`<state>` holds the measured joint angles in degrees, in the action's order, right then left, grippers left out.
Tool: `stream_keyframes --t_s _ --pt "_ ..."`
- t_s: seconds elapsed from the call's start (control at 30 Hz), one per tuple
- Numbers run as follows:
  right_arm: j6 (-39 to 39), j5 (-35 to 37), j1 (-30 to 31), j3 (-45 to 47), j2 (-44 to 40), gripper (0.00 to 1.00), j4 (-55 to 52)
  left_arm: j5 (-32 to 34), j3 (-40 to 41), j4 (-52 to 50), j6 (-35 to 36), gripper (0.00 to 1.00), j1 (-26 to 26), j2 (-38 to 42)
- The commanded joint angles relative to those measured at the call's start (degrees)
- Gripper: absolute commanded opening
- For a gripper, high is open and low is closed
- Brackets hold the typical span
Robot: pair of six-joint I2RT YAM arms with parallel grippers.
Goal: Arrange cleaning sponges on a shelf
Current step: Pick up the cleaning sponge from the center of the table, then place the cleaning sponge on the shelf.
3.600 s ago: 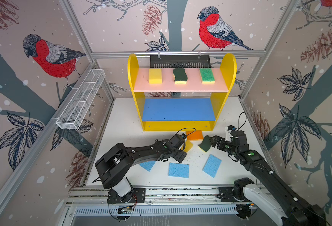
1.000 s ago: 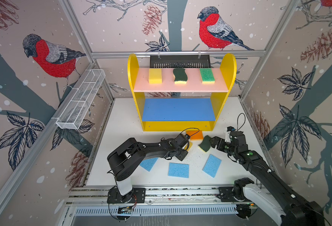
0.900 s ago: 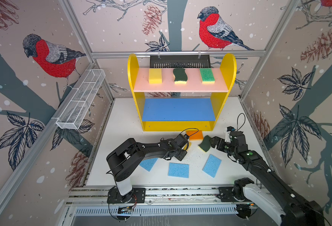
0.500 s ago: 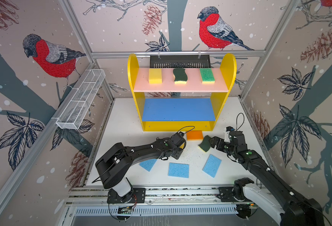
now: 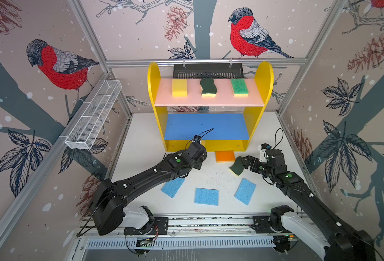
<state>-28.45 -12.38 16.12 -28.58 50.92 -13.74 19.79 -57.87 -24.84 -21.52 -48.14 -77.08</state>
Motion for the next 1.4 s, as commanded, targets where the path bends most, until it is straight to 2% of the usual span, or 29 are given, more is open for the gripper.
stream_keyframes --t_s 0.0,0.43,0.73,1.37 --pt "0.48 -0.86 0.14 -0.81 0.23 0.96 2.29 2.24 0.15 0.72 1.20 0.57 2.01 1.29" --pt "-1.10 0.29 2.91 -3.50 2.50 0.95 3.97 1.64 -2.31 2.72 4.10 0.55 9.71 1.58" --pt "-2.14 1.47 5.54 -4.60 3.74 0.94 4.13 -0.95 -4.14 5.61 5.37 0.55 15.41 -1.93" --pt "-2.53 2.80 10.12 -7.37 7.61 0.94 6.86 0.84 -8.82 13.93 9.50 0.55 20.39 -9.86"
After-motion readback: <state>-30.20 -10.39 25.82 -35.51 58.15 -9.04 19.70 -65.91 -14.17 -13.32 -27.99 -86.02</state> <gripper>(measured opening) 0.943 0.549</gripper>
